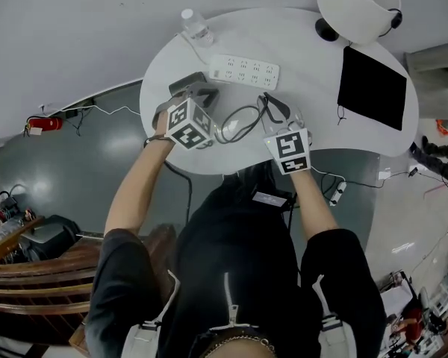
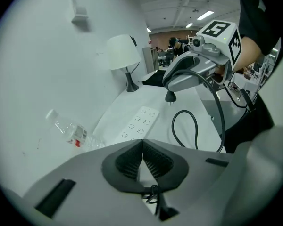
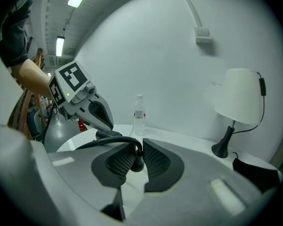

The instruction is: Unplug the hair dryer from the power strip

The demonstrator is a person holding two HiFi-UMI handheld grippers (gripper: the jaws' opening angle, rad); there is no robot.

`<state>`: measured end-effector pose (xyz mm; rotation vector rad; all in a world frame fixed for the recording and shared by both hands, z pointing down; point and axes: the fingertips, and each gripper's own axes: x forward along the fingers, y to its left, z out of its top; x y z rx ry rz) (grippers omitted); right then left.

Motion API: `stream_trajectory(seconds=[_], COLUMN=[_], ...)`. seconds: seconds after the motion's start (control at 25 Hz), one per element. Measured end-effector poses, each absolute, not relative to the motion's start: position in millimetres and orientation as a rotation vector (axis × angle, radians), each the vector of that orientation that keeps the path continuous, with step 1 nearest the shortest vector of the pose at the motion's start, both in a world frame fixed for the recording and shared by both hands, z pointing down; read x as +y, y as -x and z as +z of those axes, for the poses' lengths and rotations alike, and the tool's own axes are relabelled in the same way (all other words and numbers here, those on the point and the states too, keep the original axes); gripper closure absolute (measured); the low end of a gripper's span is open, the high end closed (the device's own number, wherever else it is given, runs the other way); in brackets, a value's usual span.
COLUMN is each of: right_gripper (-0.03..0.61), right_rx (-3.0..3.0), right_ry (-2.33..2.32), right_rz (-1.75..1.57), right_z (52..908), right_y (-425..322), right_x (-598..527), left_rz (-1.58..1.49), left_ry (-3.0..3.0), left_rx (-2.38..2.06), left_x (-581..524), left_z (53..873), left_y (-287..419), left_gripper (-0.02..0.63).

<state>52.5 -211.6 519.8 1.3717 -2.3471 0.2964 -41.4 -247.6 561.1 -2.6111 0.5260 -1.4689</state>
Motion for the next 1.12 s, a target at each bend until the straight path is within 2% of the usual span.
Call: stream_trajectory(seconds=[0.68, 1.12], right_gripper=[0.531, 0.534], right_rx=[-2.371, -2.398], right_ry=[-1.566, -1.609], right_rz=[0.100, -0.012], right_z=[428.1, 381.5], right_y=[-50.1, -37.1], right_x=[-141.6, -101.3], left_rz=[-1.036, -0.817], left_ry=[2.786, 2.836], left_rx=[0.823, 0.872], left_x=[-196.8, -154.1], left_z=[460.8, 428.7], left_y=[75.4, 94.9], left_gripper=[0.600, 0.600])
